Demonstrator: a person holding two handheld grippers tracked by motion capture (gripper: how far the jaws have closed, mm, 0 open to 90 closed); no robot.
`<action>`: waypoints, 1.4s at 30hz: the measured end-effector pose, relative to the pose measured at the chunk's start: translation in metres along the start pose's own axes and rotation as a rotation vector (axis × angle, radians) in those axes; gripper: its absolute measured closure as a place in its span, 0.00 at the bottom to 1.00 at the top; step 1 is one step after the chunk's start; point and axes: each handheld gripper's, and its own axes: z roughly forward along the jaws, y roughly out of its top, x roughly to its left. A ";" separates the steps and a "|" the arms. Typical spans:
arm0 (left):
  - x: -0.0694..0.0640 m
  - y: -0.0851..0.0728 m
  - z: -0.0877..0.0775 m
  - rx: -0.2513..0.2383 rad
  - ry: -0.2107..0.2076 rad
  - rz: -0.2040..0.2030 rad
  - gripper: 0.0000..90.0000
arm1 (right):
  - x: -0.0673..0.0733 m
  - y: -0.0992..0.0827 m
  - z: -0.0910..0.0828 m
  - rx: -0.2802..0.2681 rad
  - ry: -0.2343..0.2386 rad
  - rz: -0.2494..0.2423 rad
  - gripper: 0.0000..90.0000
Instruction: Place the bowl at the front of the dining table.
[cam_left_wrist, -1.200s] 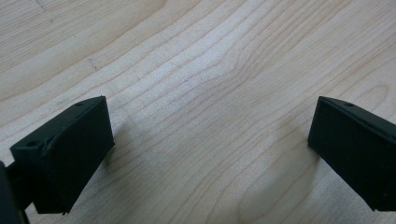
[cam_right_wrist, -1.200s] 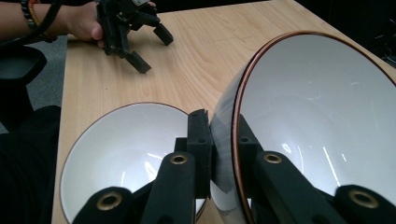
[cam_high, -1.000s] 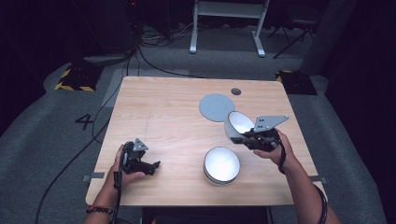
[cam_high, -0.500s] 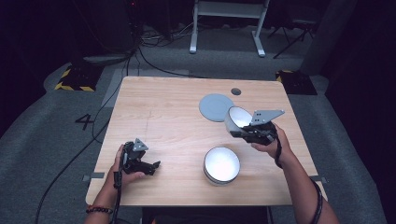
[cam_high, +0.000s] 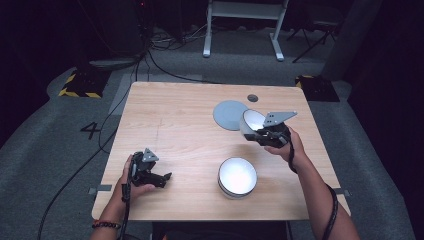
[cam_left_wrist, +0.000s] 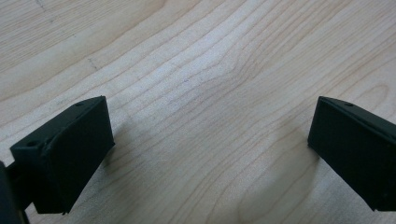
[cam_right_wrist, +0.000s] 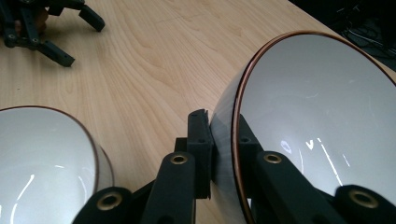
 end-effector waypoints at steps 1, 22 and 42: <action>0.000 0.000 0.000 0.000 0.000 -0.001 0.00 | 0.000 0.000 0.000 0.000 0.000 0.000 0.92; 0.000 0.000 0.000 0.001 -0.001 -0.002 0.00 | -0.027 0.003 0.033 0.059 -0.048 0.023 0.92; 0.001 0.000 0.000 -0.004 0.006 0.008 0.00 | -0.055 0.008 0.062 0.086 -0.089 0.057 0.92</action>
